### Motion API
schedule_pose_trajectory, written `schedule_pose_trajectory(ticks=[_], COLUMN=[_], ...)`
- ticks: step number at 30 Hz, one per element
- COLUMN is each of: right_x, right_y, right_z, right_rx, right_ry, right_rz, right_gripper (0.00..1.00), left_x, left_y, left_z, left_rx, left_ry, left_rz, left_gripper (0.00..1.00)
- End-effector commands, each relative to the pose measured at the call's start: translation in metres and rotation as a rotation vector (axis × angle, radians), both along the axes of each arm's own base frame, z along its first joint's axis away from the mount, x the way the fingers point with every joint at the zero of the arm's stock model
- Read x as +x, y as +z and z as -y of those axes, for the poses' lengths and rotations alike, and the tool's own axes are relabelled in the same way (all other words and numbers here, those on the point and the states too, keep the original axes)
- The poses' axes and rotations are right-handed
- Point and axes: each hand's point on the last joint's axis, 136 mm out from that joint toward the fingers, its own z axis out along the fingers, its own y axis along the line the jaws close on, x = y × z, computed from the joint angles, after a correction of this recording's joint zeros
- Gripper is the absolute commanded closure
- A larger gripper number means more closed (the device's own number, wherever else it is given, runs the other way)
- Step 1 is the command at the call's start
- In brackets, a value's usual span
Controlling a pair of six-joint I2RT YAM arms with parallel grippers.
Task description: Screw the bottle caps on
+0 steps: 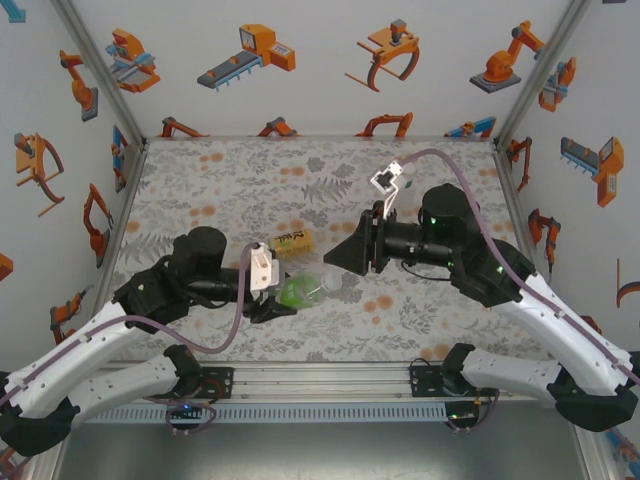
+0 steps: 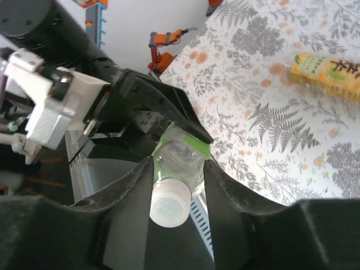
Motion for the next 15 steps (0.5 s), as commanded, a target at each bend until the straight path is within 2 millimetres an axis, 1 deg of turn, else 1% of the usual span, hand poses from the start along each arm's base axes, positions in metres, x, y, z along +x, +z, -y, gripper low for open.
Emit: schedule_pose_trajectory(ticks=[1,5,8,11,13,15], right_x=[-0.018,-0.047,-0.068,-0.09,-0.094,-0.094], right_y=[0.021,0.019,0.014,0.004,0.0,-0.004], right_z=[0.0,0.005,0.009,0.014,0.014,0.013], right_rx=[0.012,-0.033,-0.059,-0.051,-0.045,-0.045], right_ry=[0.133,0.314,0.449,0.598,0.624,0.628], right_rz=[0.332,0.569,0.677,0.758,0.77,0.767], right_gripper=[0.64,0.64,0.61,0.58,0.56,0.55], left_x=[-0.011,-0.015,-0.016,-0.017,-0.016,-0.016], left_y=[0.005,0.002,0.001,0.002,0.001,0.0], left_z=[-0.002,-0.004,-0.005,-0.006,-0.005,-0.005], left_rx=[-0.012,0.012,0.014,0.014,0.017,0.019], left_ry=[-0.05,-0.061,-0.062,-0.061,-0.06,-0.058], left_rz=[-0.017,-0.036,-0.037,-0.037,-0.046,-0.048], left_gripper=[1.0,1.0,1.0,1.0,1.0,1.0])
